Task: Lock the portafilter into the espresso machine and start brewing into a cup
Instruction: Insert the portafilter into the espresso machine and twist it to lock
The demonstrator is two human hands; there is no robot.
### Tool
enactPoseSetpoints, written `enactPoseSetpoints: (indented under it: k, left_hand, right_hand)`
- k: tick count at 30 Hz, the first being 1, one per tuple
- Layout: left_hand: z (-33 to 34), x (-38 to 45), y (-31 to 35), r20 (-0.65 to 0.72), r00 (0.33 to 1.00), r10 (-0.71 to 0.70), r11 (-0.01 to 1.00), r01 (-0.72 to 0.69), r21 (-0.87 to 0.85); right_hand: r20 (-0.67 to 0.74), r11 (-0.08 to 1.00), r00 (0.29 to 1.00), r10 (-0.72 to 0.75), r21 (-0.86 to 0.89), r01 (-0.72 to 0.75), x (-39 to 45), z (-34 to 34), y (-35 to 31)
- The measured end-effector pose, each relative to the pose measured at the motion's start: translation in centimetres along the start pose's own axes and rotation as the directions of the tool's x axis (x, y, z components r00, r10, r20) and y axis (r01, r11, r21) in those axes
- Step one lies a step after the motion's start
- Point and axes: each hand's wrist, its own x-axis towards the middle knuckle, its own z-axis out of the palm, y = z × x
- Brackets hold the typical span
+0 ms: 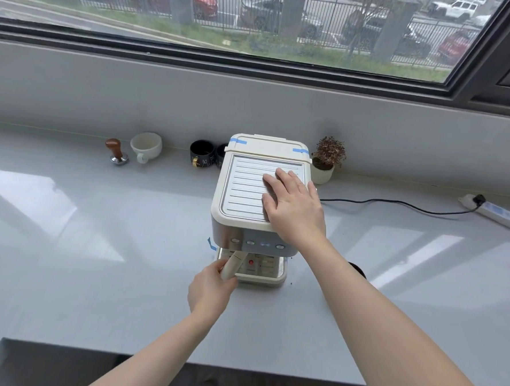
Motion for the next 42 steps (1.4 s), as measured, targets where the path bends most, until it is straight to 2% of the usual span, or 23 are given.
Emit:
enactPoseSetpoints:
  k: [3, 5, 6, 8, 10, 11, 14, 18, 25, 32, 42]
  left_hand:
    - [-0.3, 0.1, 0.1, 0.063, 0.998, 0.001, 0.999, -0.003, 0.038]
    - [-0.9, 0.6, 0.1, 0.199, 0.98, -0.001, 0.999, 0.008, -0.036]
    - [-1.4, 1.0, 0.1, 0.302, 0.953, 0.001, 0.993, 0.034, -0.111]
    - [-2.6, 1.8, 0.0, 0.515, 0.857, -0.001, 0.963, 0.139, -0.23]
    - [-3.3, 2.0, -0.1, 0.637, 0.771, 0.0, 0.927, 0.239, -0.29]
    - [-3.4, 2.0, -0.2, 0.661, 0.75, -0.001, 0.91, 0.274, -0.31]
    - [-2.8, 1.8, -0.6, 0.639, 0.769, -0.01, 0.882, 0.308, -0.358]
    - [-1.9, 1.5, -0.5, 0.561, 0.827, -0.034, 0.865, 0.306, -0.399]
    - [1.0, -0.2, 0.2, 0.476, 0.871, -0.122, 0.773, 0.384, -0.505]
    - [1.9, -0.5, 0.5, 0.452, 0.881, -0.141, 0.733, 0.4, -0.55]
    - [3.3, -1.5, 1.9, 0.402, 0.866, -0.297, 0.679, 0.487, -0.549]
  right_hand:
    - [0.004, 1.0, 1.0, 0.001, 0.001, -0.001, 0.0, 0.0, 0.0]
    - [0.005, 1.0, 1.0, 0.003, -0.002, -0.003, -0.1, -0.1, 0.0]
    - [0.007, 1.0, 1.0, 0.002, -0.001, -0.002, -0.1, -0.1, -0.1]
    - [0.02, 1.0, 1.0, -0.001, 0.008, 0.001, -0.1, -0.2, -0.2]
    - [0.043, 1.0, 0.999, -0.023, -0.002, 0.023, 0.1, -0.6, 0.1]
    - [0.055, 0.999, 0.997, -0.046, -0.025, 0.047, 0.2, -0.9, 0.4]
    - [0.088, 0.991, 0.991, -0.106, -0.075, 0.112, 0.5, -1.5, 1.3]
    - [0.066, 0.997, 0.995, -0.08, -0.014, 0.081, 0.4, -0.9, 1.4]
    - [0.041, 0.998, 0.998, -0.046, 0.05, 0.044, 0.5, -0.4, 1.3]
    - [0.021, 0.995, 0.999, -0.037, 0.088, 0.035, 0.4, -0.4, 1.4]
    - [0.024, 0.991, 0.999, -0.021, 0.135, 0.018, 0.2, -0.5, 1.3]
